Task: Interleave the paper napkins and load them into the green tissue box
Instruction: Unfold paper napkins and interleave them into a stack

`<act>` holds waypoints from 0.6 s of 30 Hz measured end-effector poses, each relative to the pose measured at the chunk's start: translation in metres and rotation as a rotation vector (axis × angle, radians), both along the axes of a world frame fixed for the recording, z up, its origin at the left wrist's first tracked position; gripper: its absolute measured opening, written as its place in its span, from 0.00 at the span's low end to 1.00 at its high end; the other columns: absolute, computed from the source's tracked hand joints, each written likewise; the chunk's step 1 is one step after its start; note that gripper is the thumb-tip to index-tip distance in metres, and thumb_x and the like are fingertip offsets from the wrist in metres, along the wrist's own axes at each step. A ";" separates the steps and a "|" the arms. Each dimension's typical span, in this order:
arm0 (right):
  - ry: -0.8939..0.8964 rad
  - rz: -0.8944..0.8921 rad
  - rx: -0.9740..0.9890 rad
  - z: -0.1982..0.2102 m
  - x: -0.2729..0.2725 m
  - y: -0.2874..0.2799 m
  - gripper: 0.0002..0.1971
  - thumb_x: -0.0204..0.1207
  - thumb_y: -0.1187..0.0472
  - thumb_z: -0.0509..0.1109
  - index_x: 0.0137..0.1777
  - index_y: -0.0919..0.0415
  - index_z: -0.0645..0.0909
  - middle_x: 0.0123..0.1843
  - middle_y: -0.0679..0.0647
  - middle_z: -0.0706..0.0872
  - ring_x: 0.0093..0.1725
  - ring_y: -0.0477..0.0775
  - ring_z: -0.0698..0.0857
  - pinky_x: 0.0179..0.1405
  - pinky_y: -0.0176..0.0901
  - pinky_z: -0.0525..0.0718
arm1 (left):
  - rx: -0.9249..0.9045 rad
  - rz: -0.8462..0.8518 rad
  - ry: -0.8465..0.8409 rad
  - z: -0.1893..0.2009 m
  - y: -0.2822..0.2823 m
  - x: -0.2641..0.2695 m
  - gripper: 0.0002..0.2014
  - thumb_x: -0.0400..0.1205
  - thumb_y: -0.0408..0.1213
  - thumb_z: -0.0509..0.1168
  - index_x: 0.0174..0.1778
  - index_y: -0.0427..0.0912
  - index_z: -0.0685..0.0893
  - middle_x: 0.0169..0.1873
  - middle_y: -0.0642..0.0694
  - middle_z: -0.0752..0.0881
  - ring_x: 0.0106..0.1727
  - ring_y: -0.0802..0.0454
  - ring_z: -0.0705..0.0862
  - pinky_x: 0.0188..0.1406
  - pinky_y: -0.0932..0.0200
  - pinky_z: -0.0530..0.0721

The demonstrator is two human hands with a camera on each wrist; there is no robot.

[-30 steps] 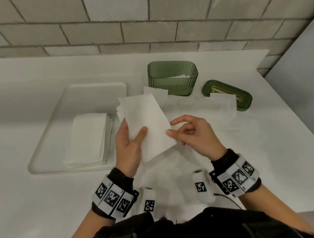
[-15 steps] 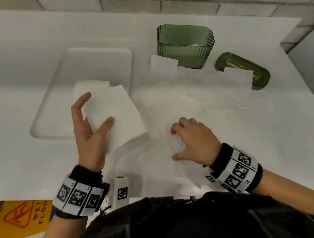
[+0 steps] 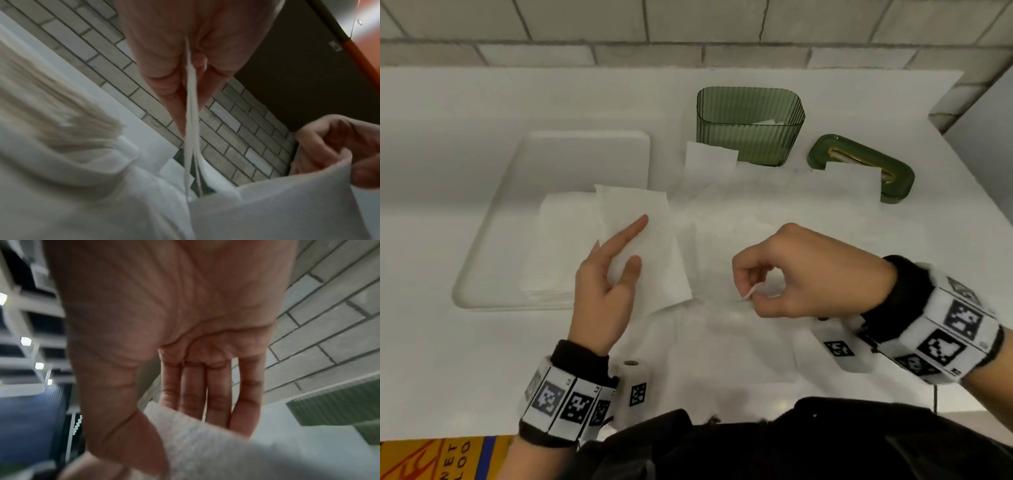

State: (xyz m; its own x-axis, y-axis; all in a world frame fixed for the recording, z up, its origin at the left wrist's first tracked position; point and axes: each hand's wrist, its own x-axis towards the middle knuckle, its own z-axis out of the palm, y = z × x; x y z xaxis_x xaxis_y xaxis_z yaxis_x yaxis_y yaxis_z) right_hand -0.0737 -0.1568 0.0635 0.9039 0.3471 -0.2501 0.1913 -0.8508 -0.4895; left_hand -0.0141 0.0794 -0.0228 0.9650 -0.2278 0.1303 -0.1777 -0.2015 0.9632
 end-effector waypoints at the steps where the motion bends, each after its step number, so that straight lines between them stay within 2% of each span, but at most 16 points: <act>1: 0.010 0.012 0.084 0.011 0.003 -0.002 0.05 0.68 0.62 0.74 0.39 0.50 0.85 0.36 0.44 0.88 0.40 0.45 0.85 0.45 0.45 0.84 | -0.038 -0.048 0.005 0.005 -0.006 0.004 0.25 0.84 0.20 0.61 0.73 0.48 0.81 0.70 0.58 0.82 0.73 0.67 0.77 0.80 0.65 0.68; 2: -0.002 0.003 0.171 0.019 0.008 -0.005 0.07 0.68 0.65 0.76 0.40 0.51 0.86 0.36 0.46 0.88 0.38 0.45 0.85 0.46 0.44 0.84 | -0.070 -0.095 0.001 0.009 -0.011 0.007 0.25 0.84 0.19 0.62 0.73 0.46 0.81 0.70 0.59 0.82 0.73 0.67 0.77 0.75 0.68 0.72; 4: -0.062 -0.040 0.363 0.032 0.021 -0.012 0.07 0.70 0.71 0.77 0.42 0.59 0.88 0.36 0.52 0.89 0.36 0.49 0.86 0.45 0.46 0.85 | -0.094 -0.166 -0.014 0.016 -0.020 0.013 0.20 0.85 0.24 0.64 0.71 0.45 0.83 0.69 0.59 0.84 0.73 0.67 0.78 0.71 0.72 0.73; 6: -0.084 -0.101 0.574 0.040 0.036 -0.020 0.06 0.73 0.74 0.75 0.46 0.66 0.88 0.42 0.59 0.91 0.40 0.56 0.88 0.44 0.46 0.85 | -0.117 -0.206 0.004 0.026 -0.027 0.018 0.15 0.87 0.35 0.62 0.69 0.44 0.85 0.66 0.57 0.87 0.72 0.66 0.79 0.71 0.71 0.73; 8: -0.052 -0.138 0.738 0.046 0.048 -0.028 0.07 0.75 0.74 0.72 0.52 0.68 0.86 0.48 0.60 0.91 0.48 0.58 0.90 0.51 0.44 0.87 | -0.144 -0.239 0.063 0.034 -0.033 0.022 0.20 0.88 0.48 0.53 0.66 0.46 0.87 0.63 0.57 0.89 0.69 0.64 0.82 0.69 0.69 0.76; 10: -0.022 -0.127 0.771 0.049 0.060 -0.031 0.10 0.75 0.73 0.71 0.56 0.69 0.85 0.54 0.64 0.90 0.53 0.60 0.89 0.58 0.49 0.87 | -0.175 -0.257 0.162 0.036 -0.037 0.028 0.30 0.85 0.59 0.43 0.62 0.51 0.89 0.60 0.56 0.91 0.66 0.62 0.85 0.69 0.62 0.77; 11: -0.017 -0.124 0.756 0.048 0.066 -0.030 0.12 0.76 0.73 0.71 0.58 0.69 0.85 0.55 0.66 0.90 0.54 0.60 0.88 0.60 0.50 0.87 | -0.208 -0.279 0.225 0.035 -0.039 0.031 0.35 0.83 0.64 0.41 0.62 0.52 0.89 0.60 0.54 0.91 0.67 0.59 0.85 0.72 0.55 0.76; 13: -0.040 -0.158 0.704 0.045 0.078 -0.027 0.13 0.76 0.73 0.72 0.60 0.69 0.84 0.55 0.71 0.88 0.51 0.58 0.88 0.58 0.52 0.86 | -0.285 -0.353 0.337 0.033 -0.045 0.036 0.42 0.78 0.74 0.42 0.65 0.49 0.88 0.64 0.45 0.89 0.71 0.48 0.83 0.78 0.39 0.71; 14: -0.059 -0.188 0.679 0.041 0.083 -0.025 0.13 0.75 0.73 0.73 0.60 0.68 0.85 0.54 0.72 0.88 0.49 0.57 0.88 0.57 0.53 0.86 | -0.307 -0.391 0.361 0.032 -0.048 0.037 0.44 0.75 0.76 0.45 0.67 0.47 0.87 0.66 0.42 0.87 0.74 0.43 0.80 0.79 0.35 0.69; 15: -0.075 -0.220 0.660 0.037 0.088 -0.024 0.13 0.75 0.72 0.74 0.59 0.67 0.85 0.53 0.74 0.88 0.47 0.56 0.88 0.56 0.54 0.87 | -0.318 -0.415 0.358 0.032 -0.051 0.037 0.44 0.73 0.77 0.49 0.67 0.46 0.87 0.67 0.40 0.86 0.76 0.40 0.78 0.78 0.35 0.70; 16: -0.083 -0.247 0.649 0.033 0.091 -0.023 0.13 0.75 0.72 0.74 0.59 0.67 0.85 0.52 0.74 0.88 0.45 0.56 0.88 0.55 0.54 0.87 | -0.318 -0.422 0.347 0.032 -0.053 0.036 0.40 0.73 0.74 0.55 0.66 0.45 0.88 0.66 0.40 0.87 0.75 0.41 0.79 0.75 0.39 0.75; 18: -0.080 -0.277 0.643 0.027 0.094 -0.021 0.13 0.74 0.72 0.75 0.59 0.67 0.85 0.48 0.73 0.89 0.43 0.59 0.88 0.52 0.55 0.88 | -0.313 -0.399 0.320 0.034 -0.055 0.032 0.24 0.76 0.60 0.65 0.55 0.45 0.91 0.54 0.43 0.92 0.60 0.47 0.89 0.56 0.53 0.86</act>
